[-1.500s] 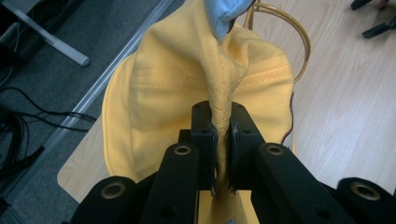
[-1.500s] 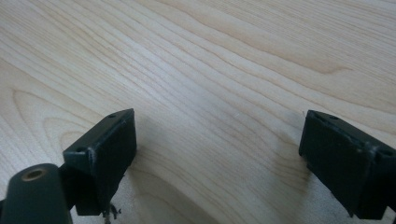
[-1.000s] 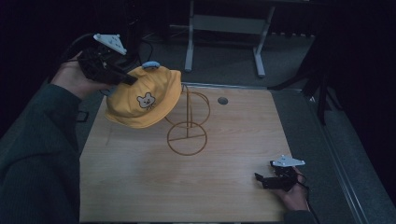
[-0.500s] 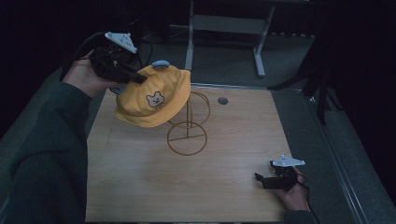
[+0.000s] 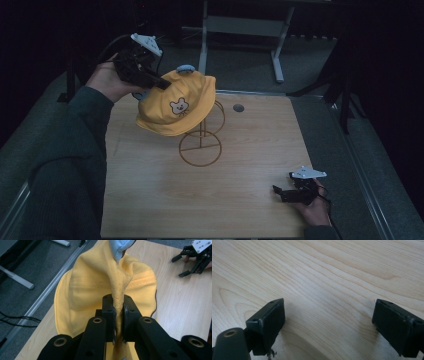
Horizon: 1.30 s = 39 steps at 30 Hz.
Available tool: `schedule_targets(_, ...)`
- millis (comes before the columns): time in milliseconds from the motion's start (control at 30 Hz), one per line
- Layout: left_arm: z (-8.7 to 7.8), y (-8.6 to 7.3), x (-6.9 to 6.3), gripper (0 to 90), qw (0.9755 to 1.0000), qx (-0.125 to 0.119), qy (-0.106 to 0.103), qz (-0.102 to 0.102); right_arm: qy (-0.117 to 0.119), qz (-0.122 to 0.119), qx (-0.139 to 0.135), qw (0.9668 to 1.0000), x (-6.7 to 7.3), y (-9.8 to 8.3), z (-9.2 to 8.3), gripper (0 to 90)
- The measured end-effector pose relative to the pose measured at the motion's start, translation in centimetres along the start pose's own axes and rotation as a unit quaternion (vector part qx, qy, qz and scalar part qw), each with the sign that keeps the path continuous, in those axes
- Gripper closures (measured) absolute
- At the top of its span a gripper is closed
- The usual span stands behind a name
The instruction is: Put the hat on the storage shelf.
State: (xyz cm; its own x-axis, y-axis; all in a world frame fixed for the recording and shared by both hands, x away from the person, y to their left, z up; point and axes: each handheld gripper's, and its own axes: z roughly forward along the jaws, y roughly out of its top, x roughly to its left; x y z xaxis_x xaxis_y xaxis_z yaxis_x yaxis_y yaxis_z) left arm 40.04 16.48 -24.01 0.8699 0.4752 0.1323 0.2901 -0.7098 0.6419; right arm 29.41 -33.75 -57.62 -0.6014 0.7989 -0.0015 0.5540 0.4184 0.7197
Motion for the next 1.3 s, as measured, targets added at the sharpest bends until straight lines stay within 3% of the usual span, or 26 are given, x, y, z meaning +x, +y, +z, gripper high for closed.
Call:
schedule_targets(267,2.3,1.2,0.0,82.2,0.9999,0.002,-0.013,-0.003,0.000,0.002,0.001,1.0000,0.0,0.0,0.0,11.1)
schedule_targets(900,8.2,3.2,-0.9,77.8,0.9997,0.017,-0.013,-0.006,0.000,0.001,-0.001,1.0000,0.0,0.0,0.0,11.1)
schedule_targets(1300,10.2,3.4,-1.8,75.7,0.9994,0.031,-0.017,0.001,0.000,0.001,-0.001,1.0000,0.0,0.0,0.0,11.1)
